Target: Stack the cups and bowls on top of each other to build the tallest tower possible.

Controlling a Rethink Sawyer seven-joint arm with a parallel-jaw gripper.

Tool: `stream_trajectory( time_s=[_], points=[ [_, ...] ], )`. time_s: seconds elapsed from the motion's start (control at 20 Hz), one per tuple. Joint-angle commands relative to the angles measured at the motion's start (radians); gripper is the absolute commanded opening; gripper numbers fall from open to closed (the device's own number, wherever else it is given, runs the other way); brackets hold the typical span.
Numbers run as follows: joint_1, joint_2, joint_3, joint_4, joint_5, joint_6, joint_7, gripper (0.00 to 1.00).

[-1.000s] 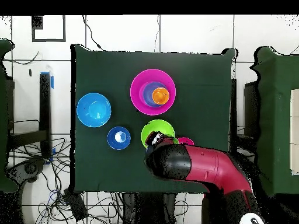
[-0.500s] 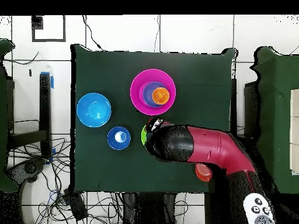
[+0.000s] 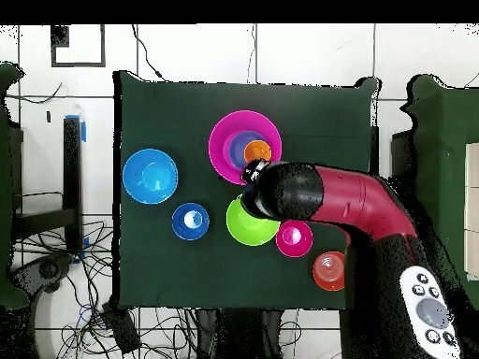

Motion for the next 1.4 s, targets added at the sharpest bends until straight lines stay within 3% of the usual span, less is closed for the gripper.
stream_trajectory(
  time_s=[0.05,0.65,1.4],
  points=[
    [0.053,0.148,0.056,-0.200,-0.040,0.147,-0.090,0.00],
    [0.087,0.215,0.040,-0.264,-0.024,0.126,-0.057,0.00],
    [0.085,0.251,0.035,-0.221,-0.032,0.024,-0.039,0.00]
  ],
)
